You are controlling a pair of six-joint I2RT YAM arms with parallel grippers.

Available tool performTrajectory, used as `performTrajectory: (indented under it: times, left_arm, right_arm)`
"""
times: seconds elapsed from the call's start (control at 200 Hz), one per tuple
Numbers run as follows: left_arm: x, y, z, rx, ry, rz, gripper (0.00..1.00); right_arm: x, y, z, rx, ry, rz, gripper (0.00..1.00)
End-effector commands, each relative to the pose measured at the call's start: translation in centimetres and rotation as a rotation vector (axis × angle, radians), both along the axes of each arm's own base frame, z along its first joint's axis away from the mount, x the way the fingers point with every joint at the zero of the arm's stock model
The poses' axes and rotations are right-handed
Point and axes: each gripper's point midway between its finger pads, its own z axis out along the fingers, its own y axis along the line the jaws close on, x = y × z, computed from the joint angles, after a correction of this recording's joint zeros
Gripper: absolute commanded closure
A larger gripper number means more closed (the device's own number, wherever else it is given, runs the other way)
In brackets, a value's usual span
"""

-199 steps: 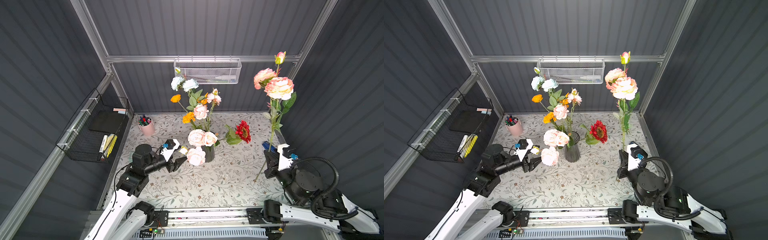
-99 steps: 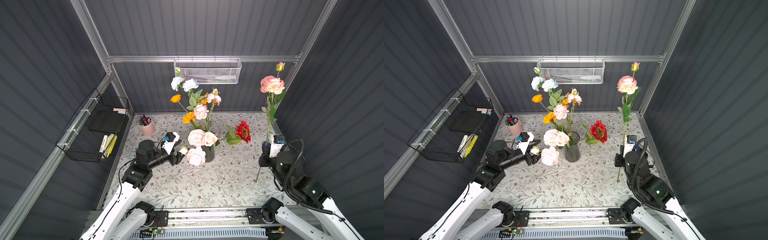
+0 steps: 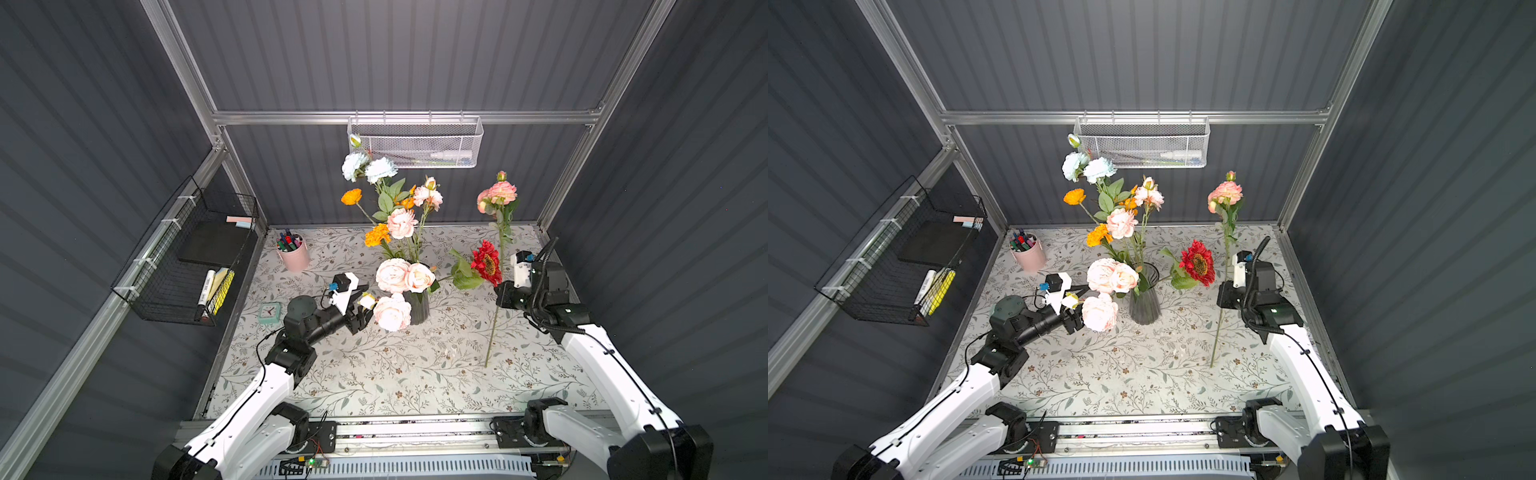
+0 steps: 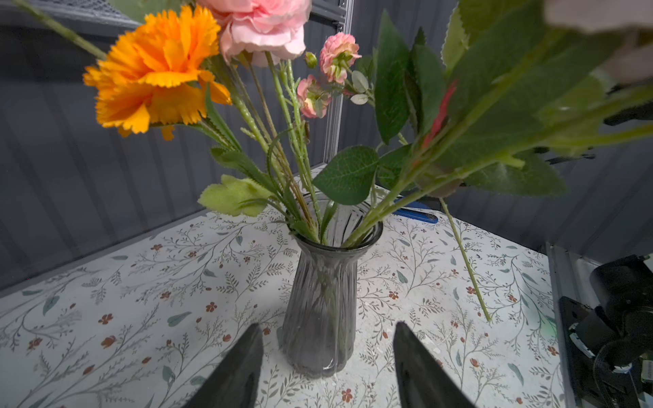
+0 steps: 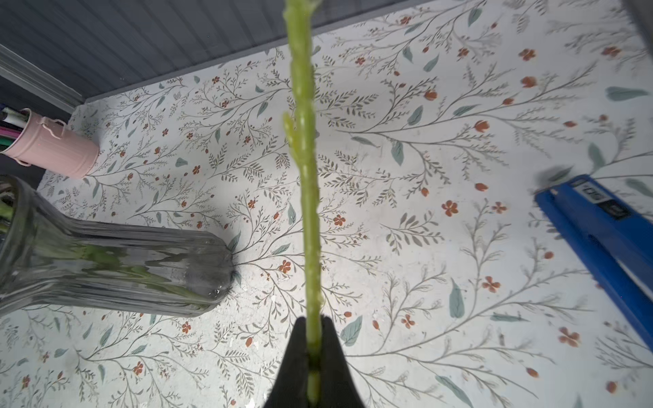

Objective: Pick out pink flowers from the vase
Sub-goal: Place the flower at the center of the board.

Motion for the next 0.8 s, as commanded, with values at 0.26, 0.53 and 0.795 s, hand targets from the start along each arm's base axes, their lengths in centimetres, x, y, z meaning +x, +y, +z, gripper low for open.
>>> performTrajectory:
  times: [0.26, 0.53, 0.795]
  left_arm:
    - [1.4, -2.0, 1.8, -0.082, -0.161, -0.085, 0.53]
    - [1.5, -2.8, 1.9, -0.104, -0.156, -0.108, 0.55]
    - [1.7, -3.2, 1.4, -0.099, -0.134, -0.108, 0.54]
  right_arm:
    - [4.1, 1.4, -4.5, 0.058, 0.130, 0.136, 1.00]
    - [4.7, 2.5, -7.9, 0.101, 0.251, 0.204, 1.00]
    - [3.4, 3.2, -11.4, 0.136, 0.367, 0.247, 0.98]
